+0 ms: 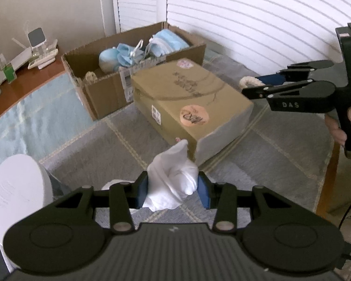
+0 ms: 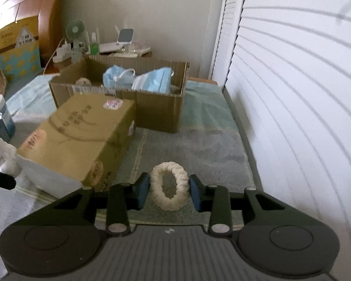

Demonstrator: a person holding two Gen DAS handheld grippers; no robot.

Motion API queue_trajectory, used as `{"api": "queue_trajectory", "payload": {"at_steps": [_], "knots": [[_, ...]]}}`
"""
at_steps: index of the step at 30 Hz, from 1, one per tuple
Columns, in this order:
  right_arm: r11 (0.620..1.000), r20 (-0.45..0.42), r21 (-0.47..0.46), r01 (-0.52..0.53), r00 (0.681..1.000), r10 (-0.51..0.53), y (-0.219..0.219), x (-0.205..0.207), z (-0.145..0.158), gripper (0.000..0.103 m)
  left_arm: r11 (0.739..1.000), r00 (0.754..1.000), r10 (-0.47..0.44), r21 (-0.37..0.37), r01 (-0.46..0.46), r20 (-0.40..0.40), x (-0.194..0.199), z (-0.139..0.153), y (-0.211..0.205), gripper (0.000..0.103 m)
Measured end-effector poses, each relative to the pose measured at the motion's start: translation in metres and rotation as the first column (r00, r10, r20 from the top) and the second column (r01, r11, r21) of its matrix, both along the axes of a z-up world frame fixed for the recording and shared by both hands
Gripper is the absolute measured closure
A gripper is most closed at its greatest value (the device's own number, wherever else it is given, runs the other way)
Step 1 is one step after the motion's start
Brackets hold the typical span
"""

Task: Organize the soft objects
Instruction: 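Drop the white cloth into the box with the left tool while the right tool carries the ring toward it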

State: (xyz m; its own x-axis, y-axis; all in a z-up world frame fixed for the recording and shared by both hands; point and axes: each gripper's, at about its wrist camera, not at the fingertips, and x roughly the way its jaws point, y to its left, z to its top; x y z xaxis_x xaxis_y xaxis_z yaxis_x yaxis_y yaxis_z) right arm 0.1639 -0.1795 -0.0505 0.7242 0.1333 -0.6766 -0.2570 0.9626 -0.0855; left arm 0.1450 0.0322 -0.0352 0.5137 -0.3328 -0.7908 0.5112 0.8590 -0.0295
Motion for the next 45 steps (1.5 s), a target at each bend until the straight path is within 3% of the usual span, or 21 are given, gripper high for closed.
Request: {"api": "queue_trajectory", "payload": {"at_steps": [9, 17, 23, 28, 31, 33, 34, 39, 45], "knots": [[0.999, 0.064, 0.031, -0.034, 0.997, 0.032, 0.005, -0.021, 0.038, 0.061, 0.999, 0.997, -0.006, -0.037, 0.008, 0.073, 0.007, 0.039, 0.011, 0.061], [0.997, 0.11, 0.029, -0.067, 0.992, 0.063, 0.018, -0.029, 0.057, 0.061, 1.0, 0.972, -0.001, -0.025, 0.007, 0.234, 0.06, 0.086, 0.008, 0.06], [0.997, 0.113, 0.022, -0.071, 0.991, 0.068, 0.02, -0.029, 0.06, 0.061, 0.997, 0.972, 0.039, -0.077, -0.021, 0.231, 0.119, 0.089, 0.002, 0.06], [0.998, 0.111, 0.014, -0.064, 0.992, 0.062, 0.018, -0.026, 0.06, 0.061, 0.994, 0.972, 0.084, -0.08, -0.068, 0.22, 0.153, 0.073, -0.001, 0.058], [0.998, 0.109, 0.019, -0.063, 0.992, 0.061, 0.016, -0.024, 0.059, 0.061, 0.991, 0.97, 0.129, -0.073, -0.116, 0.208, 0.164, 0.062, 0.002, 0.036], [0.998, 0.109, 0.022, -0.06, 0.992, 0.057, 0.016, -0.023, 0.059, 0.061, 0.986, 0.965, 0.157, -0.08, -0.143, 0.211, 0.162, 0.058, 0.007, 0.008], [0.998, 0.109, 0.024, -0.061, 0.992, 0.058, 0.015, -0.023, 0.059, 0.061, 0.984, 0.961, 0.171, -0.081, -0.157, 0.218, 0.158, 0.058, 0.008, 0.004], [0.997, 0.106, 0.032, -0.063, 0.993, 0.059, 0.015, -0.02, 0.058, 0.061, 0.979, 0.945, 0.198, -0.09, -0.181, 0.26, 0.127, 0.067, 0.016, 0.001], [0.995, 0.105, 0.061, -0.081, 0.992, 0.074, 0.017, -0.016, 0.064, 0.061, 0.966, 0.905, 0.256, -0.071, -0.247, 0.341, 0.074, 0.069, 0.016, 0.001]]}}
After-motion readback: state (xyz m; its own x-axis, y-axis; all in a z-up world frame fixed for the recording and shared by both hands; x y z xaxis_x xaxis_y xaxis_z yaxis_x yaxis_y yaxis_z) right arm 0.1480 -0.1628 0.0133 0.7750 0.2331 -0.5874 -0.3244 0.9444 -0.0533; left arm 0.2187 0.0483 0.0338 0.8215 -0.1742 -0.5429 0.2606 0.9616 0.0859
